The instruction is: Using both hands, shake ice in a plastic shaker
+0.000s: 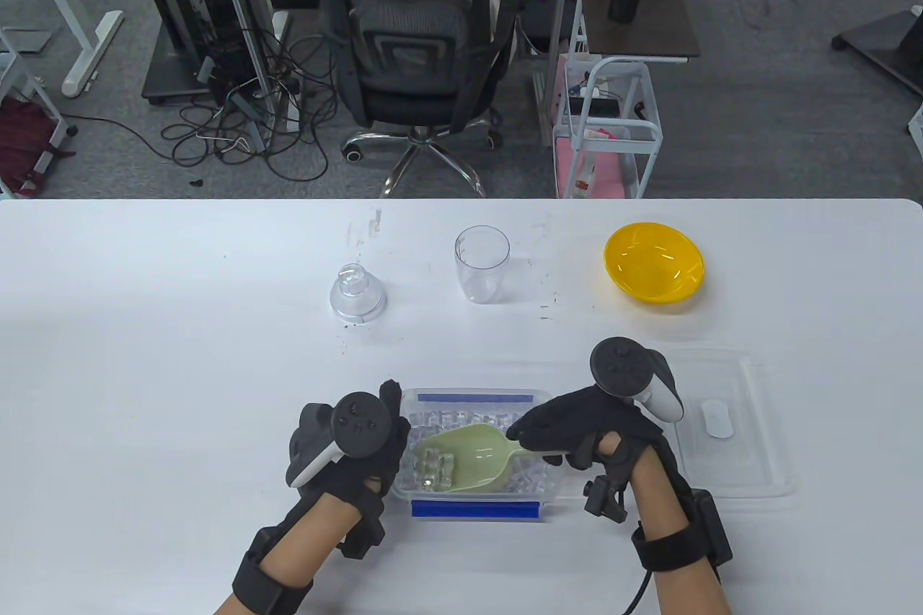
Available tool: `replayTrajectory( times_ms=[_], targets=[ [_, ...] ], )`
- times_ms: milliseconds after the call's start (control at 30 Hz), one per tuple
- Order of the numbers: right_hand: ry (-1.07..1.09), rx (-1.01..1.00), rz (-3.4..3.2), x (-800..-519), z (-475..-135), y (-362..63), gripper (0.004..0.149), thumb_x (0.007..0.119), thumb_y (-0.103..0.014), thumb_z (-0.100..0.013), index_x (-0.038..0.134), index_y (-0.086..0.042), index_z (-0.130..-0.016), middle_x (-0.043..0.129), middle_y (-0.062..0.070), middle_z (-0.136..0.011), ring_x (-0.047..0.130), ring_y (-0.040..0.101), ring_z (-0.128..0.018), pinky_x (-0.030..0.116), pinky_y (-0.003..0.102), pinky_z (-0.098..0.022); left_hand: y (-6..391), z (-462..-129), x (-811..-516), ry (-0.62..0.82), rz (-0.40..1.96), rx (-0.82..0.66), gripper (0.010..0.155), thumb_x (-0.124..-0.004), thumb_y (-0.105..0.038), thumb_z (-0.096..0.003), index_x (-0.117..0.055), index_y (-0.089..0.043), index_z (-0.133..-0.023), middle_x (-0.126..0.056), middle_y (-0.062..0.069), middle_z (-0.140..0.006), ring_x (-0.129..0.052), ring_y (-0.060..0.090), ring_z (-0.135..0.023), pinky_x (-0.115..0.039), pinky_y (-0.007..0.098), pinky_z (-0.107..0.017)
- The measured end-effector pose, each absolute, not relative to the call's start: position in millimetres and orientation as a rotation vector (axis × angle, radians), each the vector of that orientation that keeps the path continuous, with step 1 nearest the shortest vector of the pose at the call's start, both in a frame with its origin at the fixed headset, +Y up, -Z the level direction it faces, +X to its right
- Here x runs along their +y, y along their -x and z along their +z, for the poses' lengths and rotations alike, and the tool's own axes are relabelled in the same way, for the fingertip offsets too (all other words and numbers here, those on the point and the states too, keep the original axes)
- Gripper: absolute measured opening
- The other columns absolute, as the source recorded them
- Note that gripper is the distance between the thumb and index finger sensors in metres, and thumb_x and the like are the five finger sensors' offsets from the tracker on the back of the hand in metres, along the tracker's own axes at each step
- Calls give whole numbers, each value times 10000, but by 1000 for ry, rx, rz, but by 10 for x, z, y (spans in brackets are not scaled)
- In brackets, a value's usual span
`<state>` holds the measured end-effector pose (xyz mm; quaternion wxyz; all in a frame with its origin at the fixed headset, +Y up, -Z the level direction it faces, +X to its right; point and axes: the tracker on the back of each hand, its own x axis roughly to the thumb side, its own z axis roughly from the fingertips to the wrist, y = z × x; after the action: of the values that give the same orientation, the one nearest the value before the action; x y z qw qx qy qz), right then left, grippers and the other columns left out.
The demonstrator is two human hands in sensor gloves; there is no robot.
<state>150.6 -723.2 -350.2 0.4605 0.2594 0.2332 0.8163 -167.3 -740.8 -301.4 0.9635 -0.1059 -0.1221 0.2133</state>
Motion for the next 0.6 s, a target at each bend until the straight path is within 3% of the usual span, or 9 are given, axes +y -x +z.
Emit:
replayTrajectory(
  times_ms=[267, 600],
  targets=[
    [-612, 553, 1851, -7247, -3546, -1673, 477, 855, -337, -440, 966, -14, -772, 1018, 189, -349, 890, 210, -55, 744, 241, 56, 1676, -3015, -7408, 218, 436, -247, 634, -545, -333, -569, -401, -8, -1094, -941, 196, -576, -974, 204, -265, -848, 328, -200],
    [-406, 316, 1800, -7069, -3523, -1972, 482, 843, -337, -448, 973, -3, -770, 1022, 185, -328, 890, 192, -37, 742, 218, 74, 1670, -3019, -7406, 220, 430, -245, 635, -545, -331, -569, -399, -2, -1092, -940, 197, -576, -973, 207, -264, -848, 330, -199]
  ],
)
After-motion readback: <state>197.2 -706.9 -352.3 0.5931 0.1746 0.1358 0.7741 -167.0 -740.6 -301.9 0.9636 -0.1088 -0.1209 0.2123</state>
